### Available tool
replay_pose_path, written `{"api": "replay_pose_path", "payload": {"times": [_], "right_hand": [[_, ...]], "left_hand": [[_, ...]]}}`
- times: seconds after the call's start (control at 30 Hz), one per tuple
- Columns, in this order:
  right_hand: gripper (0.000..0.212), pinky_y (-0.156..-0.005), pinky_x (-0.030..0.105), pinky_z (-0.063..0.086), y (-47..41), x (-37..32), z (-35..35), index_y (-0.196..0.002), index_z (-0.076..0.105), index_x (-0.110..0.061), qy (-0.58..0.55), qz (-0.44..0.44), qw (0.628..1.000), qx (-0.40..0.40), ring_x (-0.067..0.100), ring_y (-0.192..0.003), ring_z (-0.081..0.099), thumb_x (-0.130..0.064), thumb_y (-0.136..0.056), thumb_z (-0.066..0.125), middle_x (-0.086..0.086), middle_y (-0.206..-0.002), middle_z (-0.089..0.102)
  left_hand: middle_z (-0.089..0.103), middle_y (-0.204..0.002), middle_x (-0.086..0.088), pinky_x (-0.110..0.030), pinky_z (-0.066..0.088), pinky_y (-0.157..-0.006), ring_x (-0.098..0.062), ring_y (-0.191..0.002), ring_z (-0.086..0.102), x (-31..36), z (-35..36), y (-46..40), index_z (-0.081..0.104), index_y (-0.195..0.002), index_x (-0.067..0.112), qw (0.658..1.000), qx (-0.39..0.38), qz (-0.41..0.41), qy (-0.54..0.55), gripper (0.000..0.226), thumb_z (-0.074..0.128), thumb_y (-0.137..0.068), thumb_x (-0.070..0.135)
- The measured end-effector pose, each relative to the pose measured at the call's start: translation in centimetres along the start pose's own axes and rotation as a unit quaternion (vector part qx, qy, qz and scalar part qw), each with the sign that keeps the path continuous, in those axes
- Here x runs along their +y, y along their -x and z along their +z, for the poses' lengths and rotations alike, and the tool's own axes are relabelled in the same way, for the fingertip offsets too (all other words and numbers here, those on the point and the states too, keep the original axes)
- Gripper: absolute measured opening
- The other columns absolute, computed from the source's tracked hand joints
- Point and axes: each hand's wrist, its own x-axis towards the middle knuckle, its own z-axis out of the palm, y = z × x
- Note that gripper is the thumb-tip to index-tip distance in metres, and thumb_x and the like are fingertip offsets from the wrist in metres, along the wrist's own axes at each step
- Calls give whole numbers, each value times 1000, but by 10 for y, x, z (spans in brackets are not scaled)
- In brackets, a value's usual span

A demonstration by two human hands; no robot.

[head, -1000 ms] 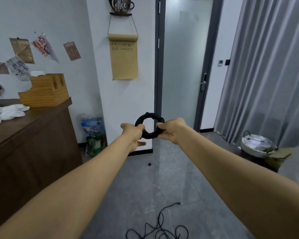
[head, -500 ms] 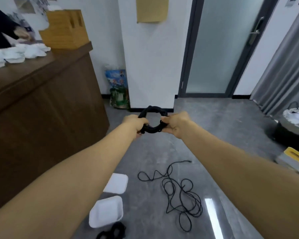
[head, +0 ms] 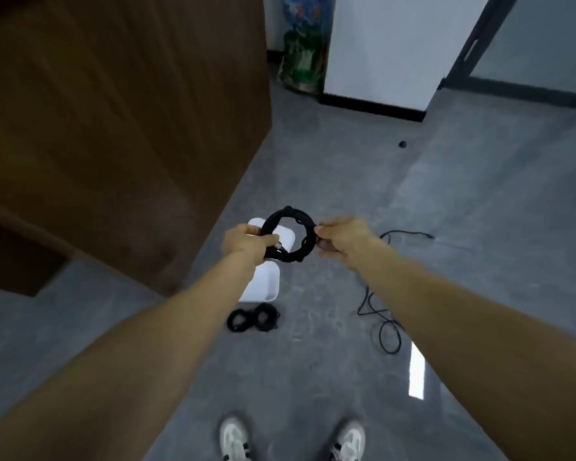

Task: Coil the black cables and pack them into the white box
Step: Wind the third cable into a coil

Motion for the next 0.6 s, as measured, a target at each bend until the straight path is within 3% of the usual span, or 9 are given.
{"api": "replay_pose_path", "payload": {"times": [0.1,0.17,0.3,0.37,0.4,0.5,0.6], "right_hand": [[7,-73,36,52,-43,53,47,-90,60,-7,49,31,998,-19,15,-58,46,0,-89,58,13,-71,53],[17,-61,29,49,-76,91,77,-76,56,-12,77,42,996,-29,13,-58,49,-1,-88,60,7,-69,53],[14,-54,25,46,-143,172,131,-78,57,-11,105,53,992,-50,12,-59,50,-3,-89,60,5,-69,53],[17,-54,25,47,-180,214,153,-74,57,-13,130,50,989,-58,12,-60,52,-4,-89,60,5,-71,54],[21,-58,27,51,-200,236,163,-71,56,-14,144,46,987,-63,14,-62,53,-4,-89,60,5,-72,55],[29,-84,37,52,-259,301,190,-65,54,-18,212,16,973,-89,21,-76,54,0,-87,58,8,-80,56],[32,-82,30,47,-312,359,213,-63,52,-23,278,-24,955,-103,18,-80,52,-2,-85,59,1,-74,54]], "left_hand": [[71,-89,-15,-43,57,-81,-24,-74,65,-62,-27,-46,58,-76,16,999,30,-18,-18,24,81,-68,11],[71,-84,-15,-43,57,-80,-23,-70,64,-105,-41,-79,56,-73,17,998,48,-25,-12,26,81,-68,10],[65,-57,2,-37,56,-78,-21,-67,61,-199,-57,-148,59,-83,13,996,70,-49,13,27,82,-68,10],[64,-52,4,-37,54,-76,-20,-66,60,-247,-58,-183,58,-82,12,995,79,-53,27,28,82,-68,8],[66,-60,-1,-39,55,-79,-21,-69,62,-273,-58,-203,57,-77,14,994,85,-55,29,28,82,-67,8],[66,-80,-13,-44,55,-84,-25,-76,64,-354,-56,-260,55,-70,18,991,107,-70,40,30,83,-67,7],[70,-89,-15,-47,55,-85,-27,-81,67,-431,-59,-314,57,-70,20,989,120,-86,33,30,86,-59,16]]}}
